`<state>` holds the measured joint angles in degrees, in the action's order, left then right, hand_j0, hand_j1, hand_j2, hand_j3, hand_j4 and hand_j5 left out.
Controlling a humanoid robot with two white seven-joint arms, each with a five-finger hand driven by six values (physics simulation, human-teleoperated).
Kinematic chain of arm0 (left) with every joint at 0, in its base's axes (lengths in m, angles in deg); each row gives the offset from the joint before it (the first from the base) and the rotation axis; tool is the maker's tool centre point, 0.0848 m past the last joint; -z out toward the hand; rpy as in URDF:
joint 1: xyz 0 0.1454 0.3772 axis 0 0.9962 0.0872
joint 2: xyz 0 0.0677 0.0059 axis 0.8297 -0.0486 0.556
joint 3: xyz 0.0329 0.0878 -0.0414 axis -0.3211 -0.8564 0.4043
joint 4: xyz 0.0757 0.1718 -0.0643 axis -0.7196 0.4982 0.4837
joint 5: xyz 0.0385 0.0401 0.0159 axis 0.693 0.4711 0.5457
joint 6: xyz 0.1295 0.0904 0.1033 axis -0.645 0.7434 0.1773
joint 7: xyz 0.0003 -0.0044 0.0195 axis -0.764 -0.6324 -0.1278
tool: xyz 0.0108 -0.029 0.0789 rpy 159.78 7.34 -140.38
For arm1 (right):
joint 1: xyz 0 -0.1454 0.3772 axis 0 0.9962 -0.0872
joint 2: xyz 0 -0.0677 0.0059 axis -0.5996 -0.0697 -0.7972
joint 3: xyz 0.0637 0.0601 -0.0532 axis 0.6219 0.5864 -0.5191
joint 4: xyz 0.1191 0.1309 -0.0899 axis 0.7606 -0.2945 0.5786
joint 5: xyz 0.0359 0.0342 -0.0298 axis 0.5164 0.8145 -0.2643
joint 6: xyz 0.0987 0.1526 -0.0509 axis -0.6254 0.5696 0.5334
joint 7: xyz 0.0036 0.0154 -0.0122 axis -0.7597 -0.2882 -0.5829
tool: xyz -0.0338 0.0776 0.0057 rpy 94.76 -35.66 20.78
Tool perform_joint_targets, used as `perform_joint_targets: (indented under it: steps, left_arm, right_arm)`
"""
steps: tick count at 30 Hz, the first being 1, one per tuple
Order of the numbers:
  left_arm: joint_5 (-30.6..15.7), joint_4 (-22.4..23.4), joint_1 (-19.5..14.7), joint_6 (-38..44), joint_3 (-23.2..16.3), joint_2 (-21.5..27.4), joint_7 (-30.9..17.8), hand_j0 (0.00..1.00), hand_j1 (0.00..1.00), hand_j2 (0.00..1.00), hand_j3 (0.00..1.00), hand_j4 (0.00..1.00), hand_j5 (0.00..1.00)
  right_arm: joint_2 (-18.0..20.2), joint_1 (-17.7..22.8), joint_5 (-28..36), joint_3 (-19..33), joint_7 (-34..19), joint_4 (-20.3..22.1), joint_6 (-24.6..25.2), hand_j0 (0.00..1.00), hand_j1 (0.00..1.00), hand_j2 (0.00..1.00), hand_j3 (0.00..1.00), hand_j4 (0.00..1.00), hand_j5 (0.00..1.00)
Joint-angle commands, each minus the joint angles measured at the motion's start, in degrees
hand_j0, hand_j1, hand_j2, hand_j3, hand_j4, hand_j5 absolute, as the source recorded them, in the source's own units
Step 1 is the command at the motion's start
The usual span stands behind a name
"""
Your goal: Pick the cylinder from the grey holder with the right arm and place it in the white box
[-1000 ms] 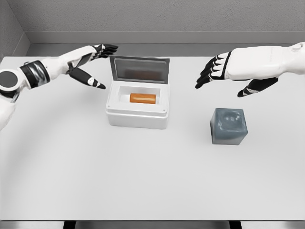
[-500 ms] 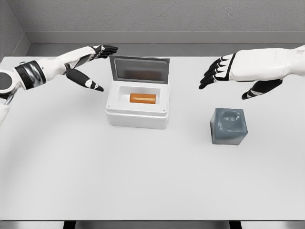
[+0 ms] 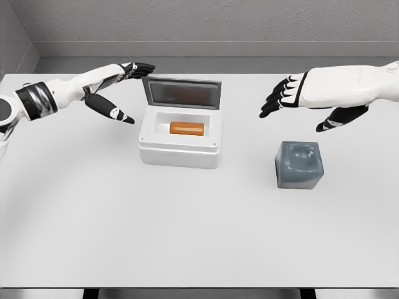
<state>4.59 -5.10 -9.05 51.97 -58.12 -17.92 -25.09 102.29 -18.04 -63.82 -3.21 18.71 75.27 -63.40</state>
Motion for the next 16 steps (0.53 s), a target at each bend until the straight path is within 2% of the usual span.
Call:
perform_joint_targets:
  steps: [1,5,7,11,16]
  left_arm:
    - [-0.62,-0.53,0.0,0.04,0.23,0.31,0.01,1.0,1.0,1.0,1.0,1.0,1.0]
    - [-1.15,0.35,0.26,0.04,0.93,1.54,0.01,1.0,1.0,1.0,1.0,1.0,1.0]
    - [-1.41,4.04,1.67,0.04,3.92,1.89,0.01,1.0,1.0,1.0,1.0,1.0,1.0]
    - [-1.41,8.87,2.72,0.04,4.27,3.65,0.03,1.0,1.0,1.0,1.0,1.0,1.0]
    - [-1.41,10.28,3.69,0.04,5.06,4.35,0.03,1.0,1.0,1.0,1.0,1.0,1.0]
  right_arm:
    - [0.0,0.0,0.33,0.06,0.02,0.0,0.16,0.94,0.94,0.94,0.94,0.94,0.94]
    - [-0.26,0.0,0.33,0.06,0.02,0.0,0.16,0.96,0.96,0.96,0.96,0.96,0.96]
    - [-0.44,0.79,0.33,0.06,0.02,-0.09,0.16,0.96,0.96,0.96,0.96,0.96,0.96]
    - [0.17,1.84,0.24,0.06,0.02,-0.09,0.16,0.98,0.98,0.98,0.98,0.98,0.98]
    - [1.4,5.36,-0.02,0.5,0.02,-0.62,0.16,1.0,1.0,1.0,1.0,1.0,1.0]
